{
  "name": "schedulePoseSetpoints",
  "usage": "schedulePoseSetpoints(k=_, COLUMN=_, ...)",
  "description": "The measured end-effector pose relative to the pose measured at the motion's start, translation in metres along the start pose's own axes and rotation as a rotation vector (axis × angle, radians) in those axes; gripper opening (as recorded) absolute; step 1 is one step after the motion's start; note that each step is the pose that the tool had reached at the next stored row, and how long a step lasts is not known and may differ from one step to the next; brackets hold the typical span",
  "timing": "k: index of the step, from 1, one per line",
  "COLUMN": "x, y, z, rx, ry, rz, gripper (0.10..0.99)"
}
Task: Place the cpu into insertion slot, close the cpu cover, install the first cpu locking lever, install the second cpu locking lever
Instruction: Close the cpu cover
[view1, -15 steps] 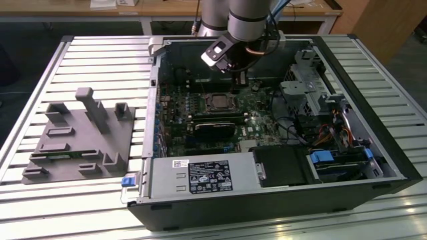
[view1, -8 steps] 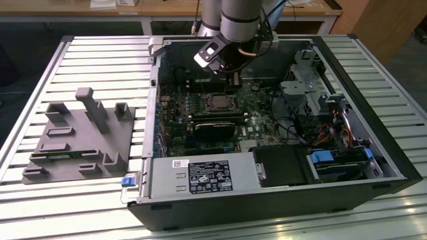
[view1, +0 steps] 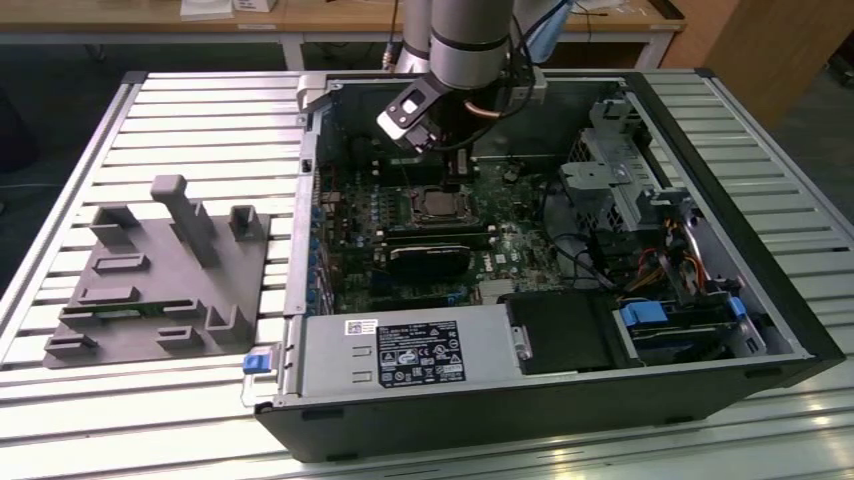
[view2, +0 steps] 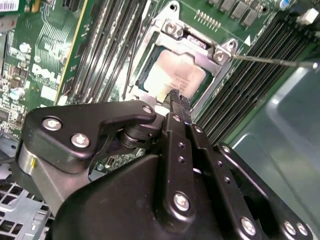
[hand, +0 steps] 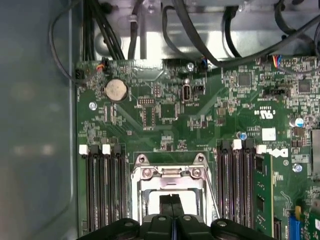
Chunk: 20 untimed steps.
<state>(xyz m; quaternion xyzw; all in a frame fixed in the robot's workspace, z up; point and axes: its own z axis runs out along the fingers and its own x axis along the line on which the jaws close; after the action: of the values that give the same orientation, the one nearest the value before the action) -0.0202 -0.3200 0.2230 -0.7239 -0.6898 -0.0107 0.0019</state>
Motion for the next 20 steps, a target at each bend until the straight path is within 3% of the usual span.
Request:
schedulePoseSetpoints(k=4, x=-0.0007, y=-0.0042, z=0.0014, rx=0.000, ry=0.0001, rz=0.000, gripper=0.106)
schedulePoseSetpoints(k=11, x=-0.0007, y=-0.0045, z=0.0015, rx=0.000, ry=0.0001, rz=-0.005, gripper=0.106)
schedulePoseSetpoints(k=20, x=-0.0007, y=-0.0045, z=0.0016, rx=0.003, ry=0.0019, rz=-0.146, gripper=0.106)
